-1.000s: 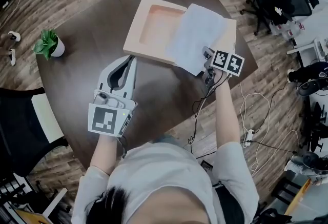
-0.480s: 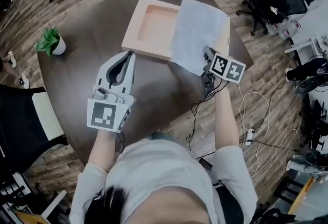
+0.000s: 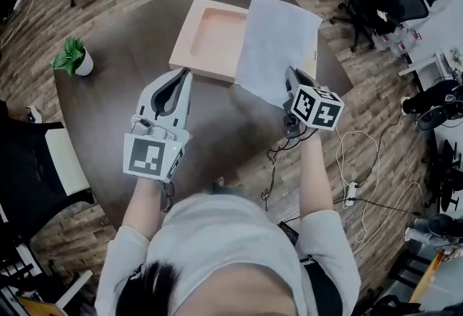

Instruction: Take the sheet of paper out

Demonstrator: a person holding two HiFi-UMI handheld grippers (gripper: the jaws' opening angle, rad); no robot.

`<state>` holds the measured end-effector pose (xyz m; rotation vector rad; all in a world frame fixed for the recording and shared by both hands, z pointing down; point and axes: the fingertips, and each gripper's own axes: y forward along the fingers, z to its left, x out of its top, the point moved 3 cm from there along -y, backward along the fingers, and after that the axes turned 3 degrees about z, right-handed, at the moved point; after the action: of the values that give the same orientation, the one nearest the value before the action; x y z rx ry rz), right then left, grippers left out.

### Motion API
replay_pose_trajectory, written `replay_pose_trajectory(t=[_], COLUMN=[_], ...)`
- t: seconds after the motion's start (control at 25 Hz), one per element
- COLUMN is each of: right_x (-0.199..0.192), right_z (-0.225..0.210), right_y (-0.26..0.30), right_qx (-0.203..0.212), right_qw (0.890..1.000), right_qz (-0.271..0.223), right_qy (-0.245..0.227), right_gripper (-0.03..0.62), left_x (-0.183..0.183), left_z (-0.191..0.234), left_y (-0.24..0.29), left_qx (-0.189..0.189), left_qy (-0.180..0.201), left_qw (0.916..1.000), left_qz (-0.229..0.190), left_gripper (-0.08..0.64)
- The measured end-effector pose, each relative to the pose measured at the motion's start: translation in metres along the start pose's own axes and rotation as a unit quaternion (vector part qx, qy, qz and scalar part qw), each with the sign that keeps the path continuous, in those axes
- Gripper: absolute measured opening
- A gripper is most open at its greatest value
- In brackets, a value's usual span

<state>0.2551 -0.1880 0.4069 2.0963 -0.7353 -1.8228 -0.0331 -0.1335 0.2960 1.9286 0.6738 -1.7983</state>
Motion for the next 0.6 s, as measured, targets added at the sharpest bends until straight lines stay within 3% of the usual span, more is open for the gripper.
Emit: replay_pose_trajectory(t=[0.6], right_x=[0.011], right_z=[0.022], right_y=[-0.060], right_qx=[-0.017], right_qw=[0.996], right_qz=[-0.066], right_qy=[-0.063], right_gripper=[0.014], left_x=[0.011], left_z=[-0.014], left_y=[-0.007], left_qx=[0.003], left_qy=[0.004], left_qw=[0.9999], left_qz=[-0.009], left_gripper=[0.009])
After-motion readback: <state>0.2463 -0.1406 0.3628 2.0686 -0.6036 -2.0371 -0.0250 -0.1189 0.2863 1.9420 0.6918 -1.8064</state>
